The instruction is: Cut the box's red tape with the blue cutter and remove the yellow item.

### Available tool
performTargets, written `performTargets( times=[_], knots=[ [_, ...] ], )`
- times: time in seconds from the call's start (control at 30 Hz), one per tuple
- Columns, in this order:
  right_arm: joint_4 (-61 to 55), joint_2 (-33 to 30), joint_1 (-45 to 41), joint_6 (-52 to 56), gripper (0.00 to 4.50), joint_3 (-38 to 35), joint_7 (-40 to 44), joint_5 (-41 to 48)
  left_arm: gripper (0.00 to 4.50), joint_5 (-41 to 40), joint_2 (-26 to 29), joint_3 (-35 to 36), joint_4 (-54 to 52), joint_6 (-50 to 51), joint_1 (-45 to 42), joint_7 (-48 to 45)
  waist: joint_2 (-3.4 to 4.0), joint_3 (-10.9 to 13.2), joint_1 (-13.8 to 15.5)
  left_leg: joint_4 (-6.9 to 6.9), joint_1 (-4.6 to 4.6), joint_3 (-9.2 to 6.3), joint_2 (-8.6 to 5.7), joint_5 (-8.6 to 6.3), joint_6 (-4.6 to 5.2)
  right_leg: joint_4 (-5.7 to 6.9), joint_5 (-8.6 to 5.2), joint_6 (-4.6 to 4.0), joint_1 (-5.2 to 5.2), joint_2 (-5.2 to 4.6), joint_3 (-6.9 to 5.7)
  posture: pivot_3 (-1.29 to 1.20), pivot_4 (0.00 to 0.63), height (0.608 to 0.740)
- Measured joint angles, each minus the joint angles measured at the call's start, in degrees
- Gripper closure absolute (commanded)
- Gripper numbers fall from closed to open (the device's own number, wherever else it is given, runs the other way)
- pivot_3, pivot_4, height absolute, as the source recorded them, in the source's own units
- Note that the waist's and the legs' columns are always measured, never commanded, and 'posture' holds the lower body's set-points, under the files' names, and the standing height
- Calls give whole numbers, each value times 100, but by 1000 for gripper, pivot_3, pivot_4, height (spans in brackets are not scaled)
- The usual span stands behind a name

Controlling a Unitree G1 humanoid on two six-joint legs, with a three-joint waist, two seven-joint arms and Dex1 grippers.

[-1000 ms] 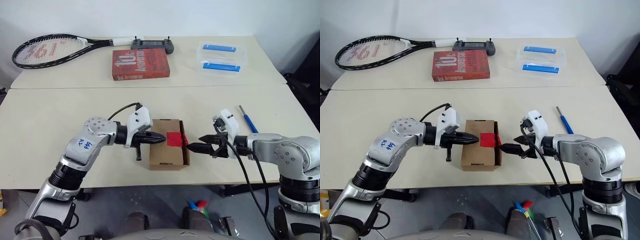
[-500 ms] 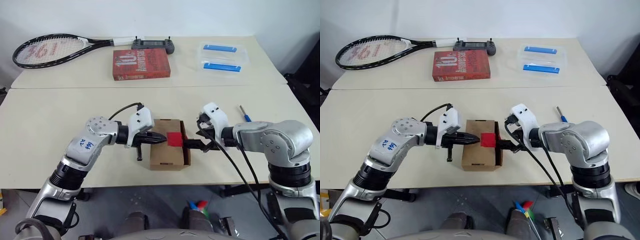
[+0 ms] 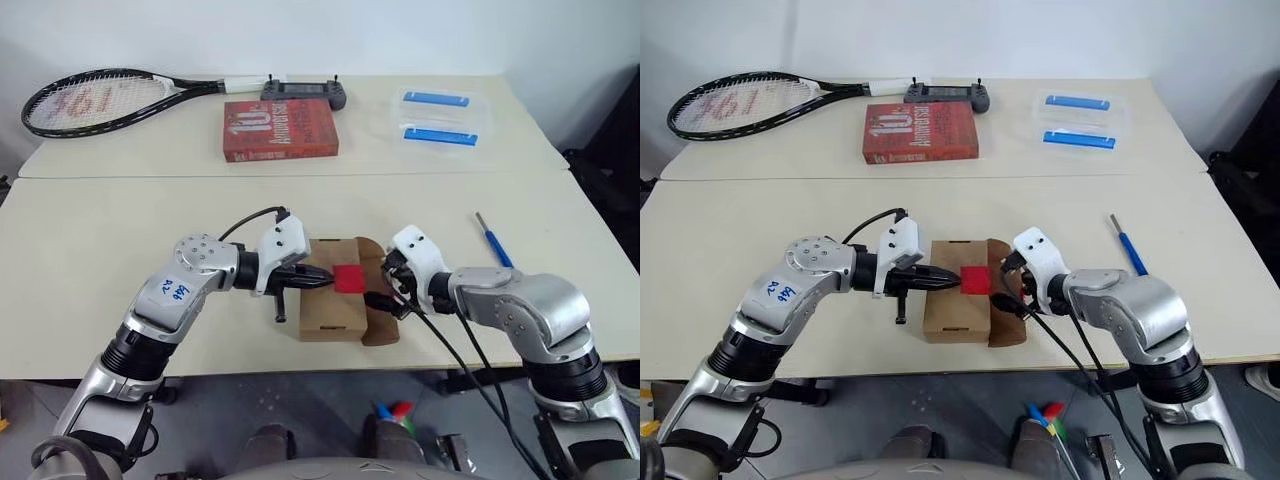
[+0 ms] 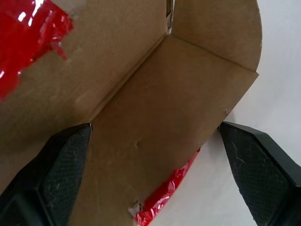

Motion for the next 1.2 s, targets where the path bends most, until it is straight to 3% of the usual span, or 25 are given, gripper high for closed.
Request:
performTargets(
  times=[0.3, 0.53, 0.77, 0.9, 1.17, 1.2],
  knots=[
    [161, -1061, 335, -1560, 30, 493, 713, -594, 4500, 0, -9, -31, -27, 32, -6, 32, -2, -4, 16, 0, 1, 0, -1, -2, 3, -8, 0, 0, 4, -1, 0, 0, 150, 740],
    [839, -1423, 216, -2061, 30, 316, 1390, -681, 4500, 0, -34, -39, -22, 32, -12, 39, -3, -4, 28, 4, -2, 0, -1, -4, 7, -13, 0, 0, 8, -1, 0, 0, 150, 740],
    [2287, -1419, -565, -132, 30, -1082, 2546, 861, 4500, -1, -25, -39, -33, 23, -12, 15, 1, -2, 21, 3, -2, -4, 3, -5, 8, -14, 1, -1, 11, 0, -9, 0, 150, 740],
    [3120, -1079, -628, 401, 30, -1245, 2590, 1025, 4500, -1, 12, -21, -41, 23, -3, -5, 4, -2, 3, 3, -2, 0, 2, -5, 8, -14, 1, 0, 9, -1, -7, 0, 150, 740],
    [3311, -800, -972, 266, 30, -731, 2830, 891, 4500, -1, 91, -8, -54, 30, -3, -41, 8, -5, -25, 3, 5, 0, 4, -6, 5, -11, 1, 0, 10, 0, -8, 0, 150, 740],
    [3295, -748, -998, 275, 406, -684, 2847, 893, 4500, 0, 95, -7, -63, 35, -2, -42, 8, -6, -28, 3, 5, 0, 4, -6, 5, -11, 1, 0, 10, 0, -7, 0, 150, 740]
  ],
)
